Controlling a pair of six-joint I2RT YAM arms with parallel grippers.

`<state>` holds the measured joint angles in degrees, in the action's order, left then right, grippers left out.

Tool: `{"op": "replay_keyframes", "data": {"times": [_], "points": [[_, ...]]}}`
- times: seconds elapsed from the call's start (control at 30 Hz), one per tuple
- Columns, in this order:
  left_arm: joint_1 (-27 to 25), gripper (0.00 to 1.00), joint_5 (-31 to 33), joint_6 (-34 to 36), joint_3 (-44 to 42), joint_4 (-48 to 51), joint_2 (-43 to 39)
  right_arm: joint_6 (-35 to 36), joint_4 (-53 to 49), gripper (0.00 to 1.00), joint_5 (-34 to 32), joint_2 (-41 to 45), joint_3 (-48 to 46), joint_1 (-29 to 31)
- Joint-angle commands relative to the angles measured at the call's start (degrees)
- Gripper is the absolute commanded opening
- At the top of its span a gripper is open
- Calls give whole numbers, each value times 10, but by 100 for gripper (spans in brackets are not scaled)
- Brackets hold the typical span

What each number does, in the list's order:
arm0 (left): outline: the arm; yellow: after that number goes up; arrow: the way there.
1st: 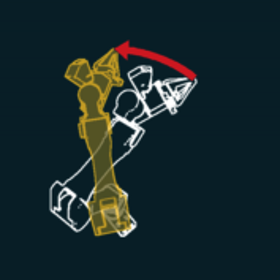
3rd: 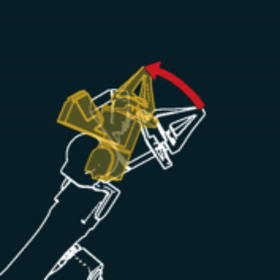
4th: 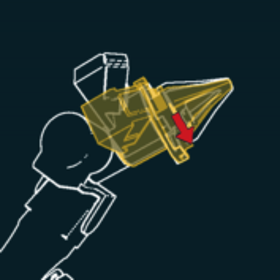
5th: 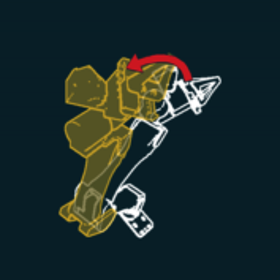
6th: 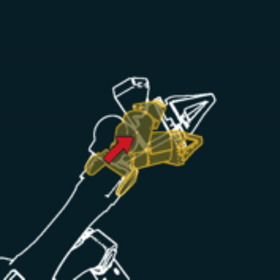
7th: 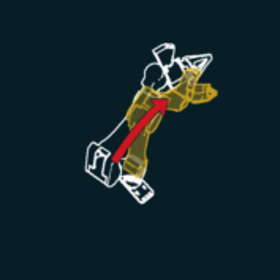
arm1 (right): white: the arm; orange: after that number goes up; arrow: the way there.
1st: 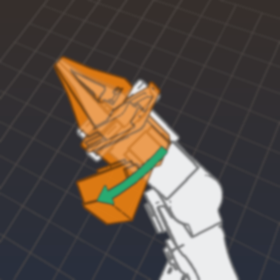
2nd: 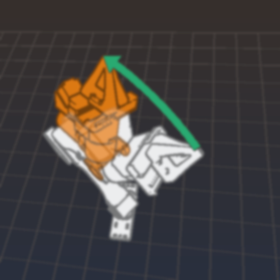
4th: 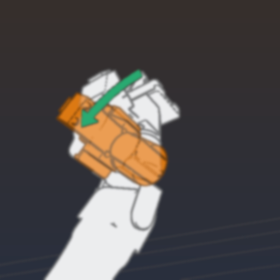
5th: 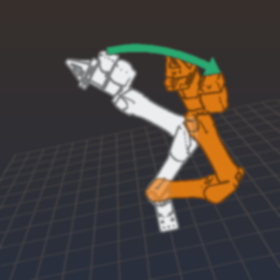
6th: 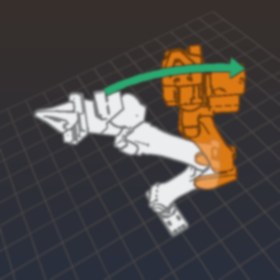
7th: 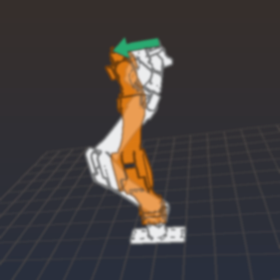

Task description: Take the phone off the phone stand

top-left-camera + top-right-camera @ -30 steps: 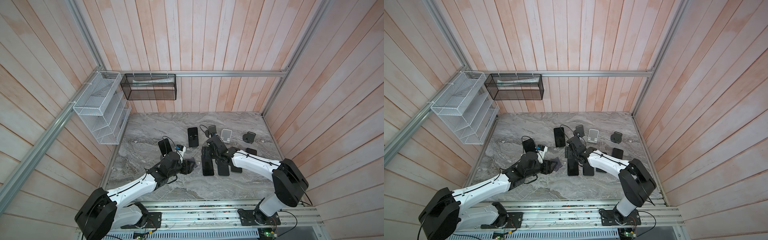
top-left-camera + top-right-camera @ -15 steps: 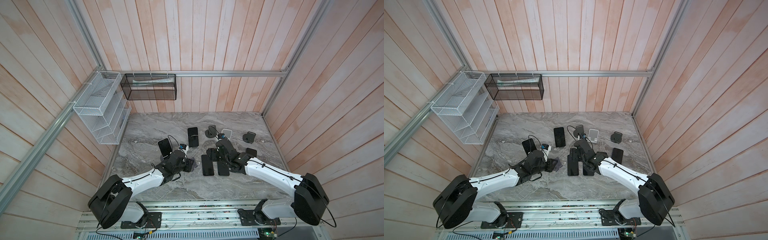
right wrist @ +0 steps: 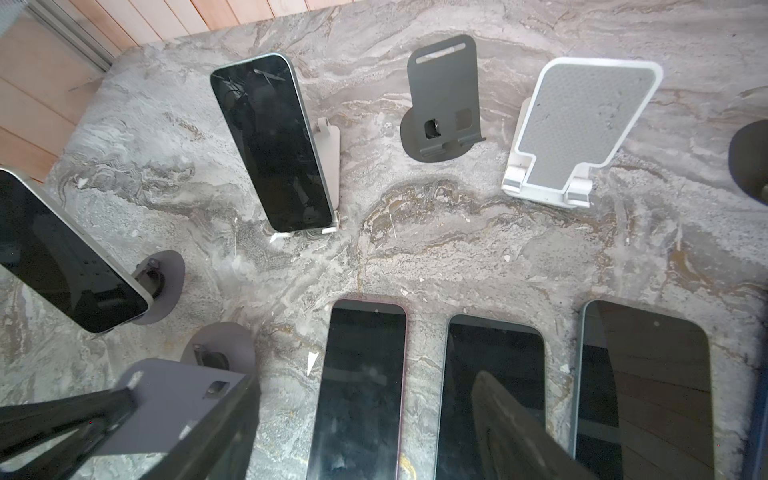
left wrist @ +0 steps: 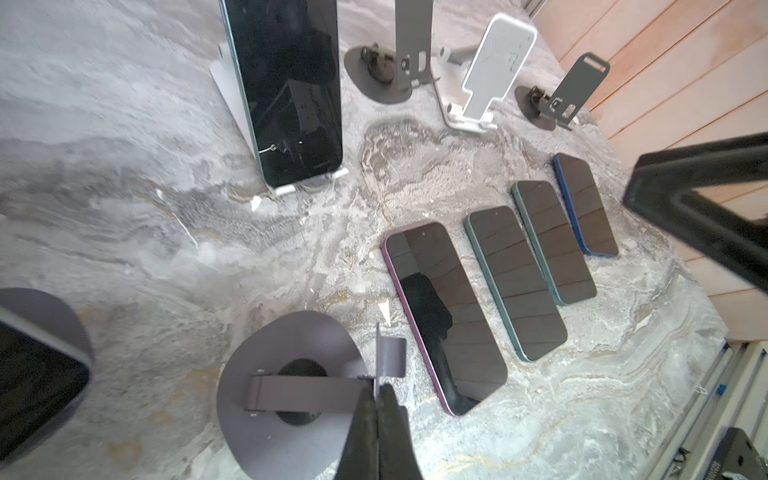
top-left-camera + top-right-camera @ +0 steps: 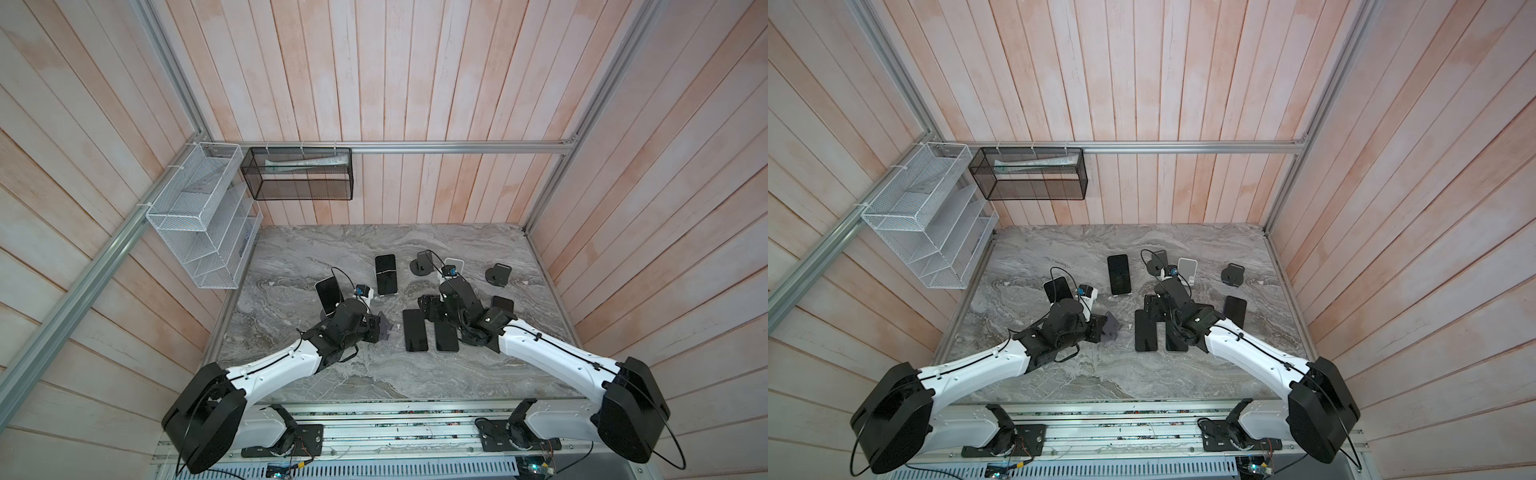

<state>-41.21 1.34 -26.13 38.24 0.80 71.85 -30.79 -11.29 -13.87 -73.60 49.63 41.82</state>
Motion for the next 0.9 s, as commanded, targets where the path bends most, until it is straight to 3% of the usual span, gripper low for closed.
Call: {"op": "replay_keyframes", "data": {"times": [0.0,0.2,0.3,0.43,0.53,0.63,0.87], "points": [[-3,0,79,14,64,60,-83,15,14,81,-9,18,-7,-5],[12,0,275,43,159,186,-198,23,33,81,6,31,-17,-11],[91,0,307,39,194,248,-202,26,46,81,18,34,-21,-13],[265,0,214,11,180,241,-212,27,54,81,31,37,-22,-14],[366,0,132,5,176,232,-160,26,60,81,36,46,-28,-13],[408,0,114,7,173,208,-95,27,61,81,38,58,-36,-14],[435,0,71,3,142,125,28,21,70,81,40,87,-64,-20]]}}
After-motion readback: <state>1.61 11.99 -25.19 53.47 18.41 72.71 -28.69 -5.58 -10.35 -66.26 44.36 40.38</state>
